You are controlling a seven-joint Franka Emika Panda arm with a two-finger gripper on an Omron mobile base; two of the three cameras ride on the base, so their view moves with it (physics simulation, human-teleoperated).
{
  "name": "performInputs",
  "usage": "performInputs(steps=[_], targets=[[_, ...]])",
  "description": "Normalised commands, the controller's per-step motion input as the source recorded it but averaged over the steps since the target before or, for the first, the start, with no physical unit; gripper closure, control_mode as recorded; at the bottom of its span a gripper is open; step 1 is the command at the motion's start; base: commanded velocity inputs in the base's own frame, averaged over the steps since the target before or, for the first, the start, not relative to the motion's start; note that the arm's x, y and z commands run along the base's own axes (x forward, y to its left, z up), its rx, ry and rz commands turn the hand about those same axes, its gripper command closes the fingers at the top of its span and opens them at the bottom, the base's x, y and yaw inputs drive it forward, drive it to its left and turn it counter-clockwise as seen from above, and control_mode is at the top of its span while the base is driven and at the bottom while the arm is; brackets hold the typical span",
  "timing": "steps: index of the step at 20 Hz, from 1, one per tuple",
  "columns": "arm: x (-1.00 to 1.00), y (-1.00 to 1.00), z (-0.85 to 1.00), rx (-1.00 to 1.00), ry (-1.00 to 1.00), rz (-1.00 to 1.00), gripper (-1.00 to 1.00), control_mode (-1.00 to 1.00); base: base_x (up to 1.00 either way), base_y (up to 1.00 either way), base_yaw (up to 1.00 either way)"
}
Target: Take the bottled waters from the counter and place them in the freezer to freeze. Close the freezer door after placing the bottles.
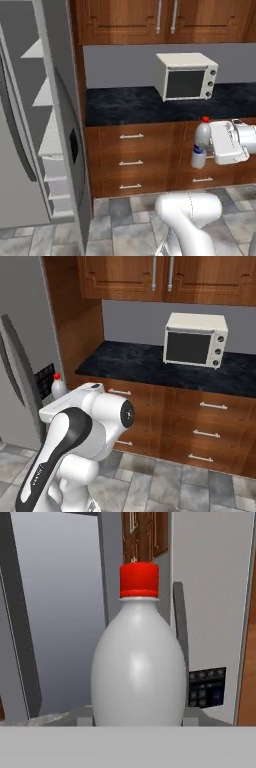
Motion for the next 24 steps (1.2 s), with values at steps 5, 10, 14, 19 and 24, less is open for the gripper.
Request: performInputs(steps=[5, 10, 14, 19, 24], targets=[[0.0, 0.0, 0.0, 0.0, 0.0, 0.0, 1.0, 1.0, -0.09, 1.0, 0.0], [0.0, 0.0, 0.0, 0.0, 0.0, 0.0, 1.0, 1.0, -0.3, 0.82, -0.02], [0.0, 0.0, 0.0, 0.0, 0.0, 0.0, 1.0, 1.0, -0.37, 0.76, -0.08], [0.0, 0.0, 0.0, 0.0, 0.0, 0.0, 1.0, 1.0, -0.25, 0.86, -0.12], [0.0, 0.0, 0.0, 0.0, 0.0, 0.0, 1.0, 1.0, 0.0, 1.0, -0.2]])
